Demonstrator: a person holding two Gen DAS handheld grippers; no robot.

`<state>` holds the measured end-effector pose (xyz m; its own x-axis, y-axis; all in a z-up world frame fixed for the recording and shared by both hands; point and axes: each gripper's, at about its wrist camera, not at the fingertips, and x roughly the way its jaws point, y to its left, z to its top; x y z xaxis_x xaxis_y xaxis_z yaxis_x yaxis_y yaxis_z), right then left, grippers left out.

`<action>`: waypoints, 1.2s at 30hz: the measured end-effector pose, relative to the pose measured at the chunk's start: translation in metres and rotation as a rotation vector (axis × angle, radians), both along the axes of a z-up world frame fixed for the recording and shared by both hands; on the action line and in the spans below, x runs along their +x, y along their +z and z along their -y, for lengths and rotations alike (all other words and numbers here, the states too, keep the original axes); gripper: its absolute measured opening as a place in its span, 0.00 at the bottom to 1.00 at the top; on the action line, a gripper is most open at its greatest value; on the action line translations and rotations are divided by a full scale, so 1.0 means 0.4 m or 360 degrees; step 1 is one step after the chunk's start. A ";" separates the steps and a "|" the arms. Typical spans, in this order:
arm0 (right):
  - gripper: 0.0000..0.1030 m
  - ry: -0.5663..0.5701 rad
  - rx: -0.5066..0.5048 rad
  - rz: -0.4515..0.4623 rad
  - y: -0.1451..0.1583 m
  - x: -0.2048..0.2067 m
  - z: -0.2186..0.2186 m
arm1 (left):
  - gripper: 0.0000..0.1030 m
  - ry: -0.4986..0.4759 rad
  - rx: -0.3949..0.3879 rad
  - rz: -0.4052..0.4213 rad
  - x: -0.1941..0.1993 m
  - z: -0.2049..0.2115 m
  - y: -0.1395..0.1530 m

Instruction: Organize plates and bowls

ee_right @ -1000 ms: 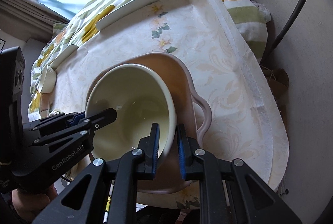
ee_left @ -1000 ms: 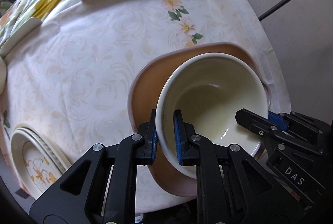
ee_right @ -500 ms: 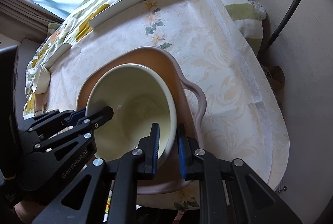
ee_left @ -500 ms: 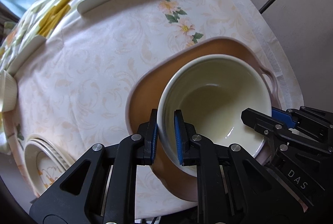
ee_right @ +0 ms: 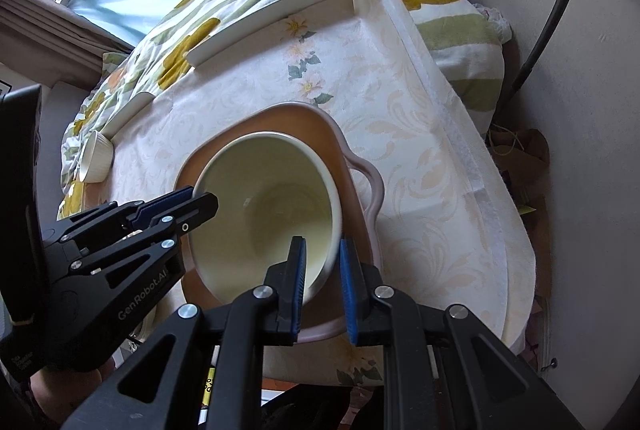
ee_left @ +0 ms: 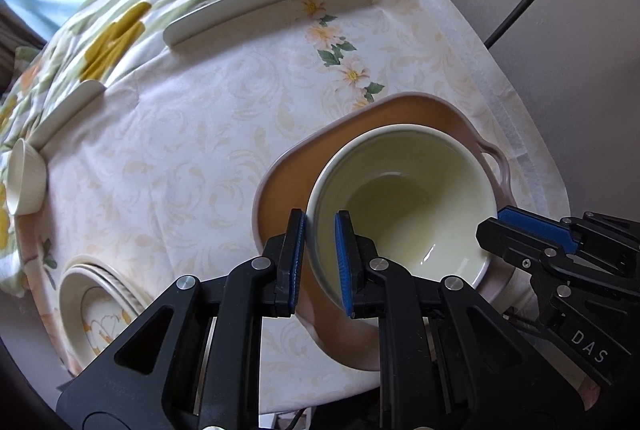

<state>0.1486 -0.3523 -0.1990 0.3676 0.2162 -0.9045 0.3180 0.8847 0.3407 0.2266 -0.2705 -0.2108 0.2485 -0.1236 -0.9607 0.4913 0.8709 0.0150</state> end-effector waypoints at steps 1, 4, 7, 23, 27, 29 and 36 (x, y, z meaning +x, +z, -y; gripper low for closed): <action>0.15 0.0011 -0.0001 0.0017 0.008 -0.003 0.000 | 0.13 0.0007 -0.0006 0.0011 -0.005 -0.002 0.010; 0.15 0.0059 -0.0033 0.0069 0.027 -0.015 -0.008 | 0.13 0.0029 -0.0028 0.0046 -0.019 -0.011 0.043; 0.15 0.0142 -0.0098 0.0144 0.054 -0.037 -0.027 | 0.13 0.0079 -0.0078 0.0113 -0.043 -0.035 0.097; 0.98 0.0636 -0.0213 0.0543 0.187 -0.037 -0.154 | 1.00 0.0765 -0.0235 0.0593 -0.162 -0.365 0.348; 0.98 0.0774 -0.0211 0.0618 0.225 0.011 -0.215 | 1.00 0.0925 -0.0192 0.0668 -0.186 -0.460 0.378; 0.98 0.0835 -0.0211 0.0638 0.243 0.043 -0.247 | 1.00 0.1017 -0.0197 0.0693 -0.190 -0.509 0.390; 0.98 0.1022 -0.0265 0.0703 0.313 0.203 -0.397 | 1.00 0.1328 -0.0239 0.0767 -0.152 -0.705 0.412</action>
